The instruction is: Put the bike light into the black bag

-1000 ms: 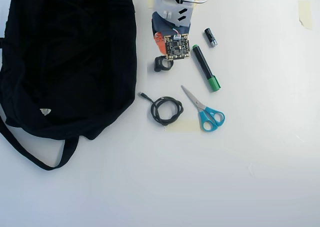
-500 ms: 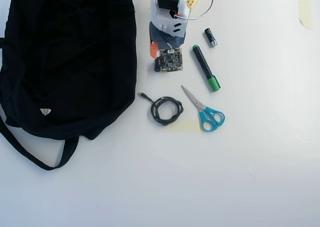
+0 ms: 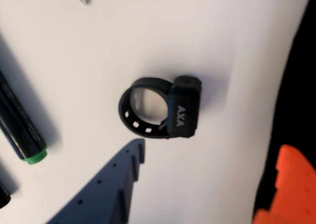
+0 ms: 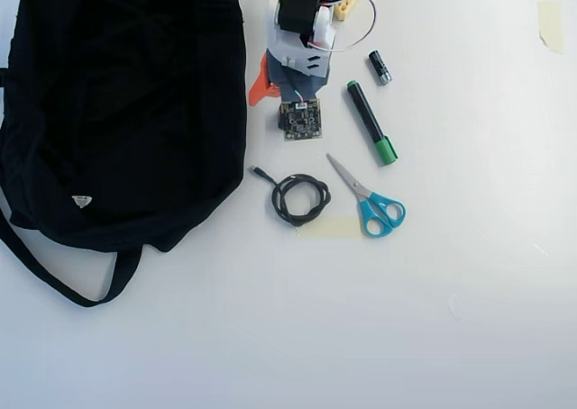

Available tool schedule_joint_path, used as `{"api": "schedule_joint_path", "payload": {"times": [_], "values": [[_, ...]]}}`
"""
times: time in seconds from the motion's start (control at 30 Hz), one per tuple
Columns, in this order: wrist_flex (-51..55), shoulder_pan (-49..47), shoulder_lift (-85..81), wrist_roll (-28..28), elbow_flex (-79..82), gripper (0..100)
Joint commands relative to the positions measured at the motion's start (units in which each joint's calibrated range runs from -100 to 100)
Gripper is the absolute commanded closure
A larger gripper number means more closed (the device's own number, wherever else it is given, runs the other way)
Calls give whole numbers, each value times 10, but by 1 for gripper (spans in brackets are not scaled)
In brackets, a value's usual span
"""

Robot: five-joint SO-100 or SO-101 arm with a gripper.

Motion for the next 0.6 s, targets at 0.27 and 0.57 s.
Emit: {"api": "schedule_joint_path", "payload": {"times": [0.27, 0.57], "values": [[-35, 0, 24, -2, -13, 65], [-52, 2, 61, 0, -13, 65]]}}
